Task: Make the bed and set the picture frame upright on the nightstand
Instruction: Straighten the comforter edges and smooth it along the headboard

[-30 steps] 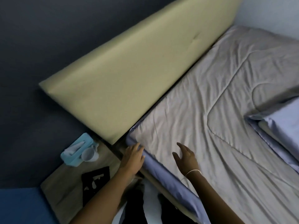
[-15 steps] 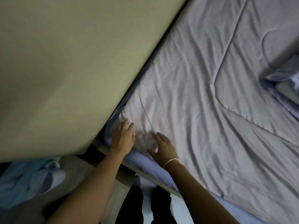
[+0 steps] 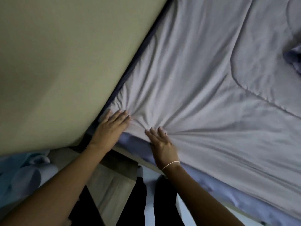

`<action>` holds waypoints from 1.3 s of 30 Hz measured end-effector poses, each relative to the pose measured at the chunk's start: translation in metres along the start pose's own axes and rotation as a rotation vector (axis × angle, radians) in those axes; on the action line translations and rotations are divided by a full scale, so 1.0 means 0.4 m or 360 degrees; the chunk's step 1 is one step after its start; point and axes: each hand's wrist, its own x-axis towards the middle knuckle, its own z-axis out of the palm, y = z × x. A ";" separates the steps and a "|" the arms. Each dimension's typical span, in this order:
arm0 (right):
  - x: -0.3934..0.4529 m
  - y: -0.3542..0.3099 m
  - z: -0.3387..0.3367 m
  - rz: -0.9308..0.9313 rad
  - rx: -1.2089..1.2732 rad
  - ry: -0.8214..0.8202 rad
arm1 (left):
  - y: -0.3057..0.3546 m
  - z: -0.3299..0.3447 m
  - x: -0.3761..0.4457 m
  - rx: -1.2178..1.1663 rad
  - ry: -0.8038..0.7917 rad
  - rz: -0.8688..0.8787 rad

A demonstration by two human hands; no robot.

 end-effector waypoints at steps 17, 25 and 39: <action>-0.071 0.257 -0.090 0.0476 -0.0184 0.0240 | 0.108 -0.009 0.136 -0.0372 -0.0174 -0.0433; -0.135 0.189 0.023 0.0345 -0.0436 0.0058 | 0.070 0.125 0.050 -0.0286 -0.0052 -0.0609; 0.248 0.525 -0.252 0.0523 -0.0308 0.0365 | 0.035 0.044 0.456 -0.0375 0.0190 -0.0580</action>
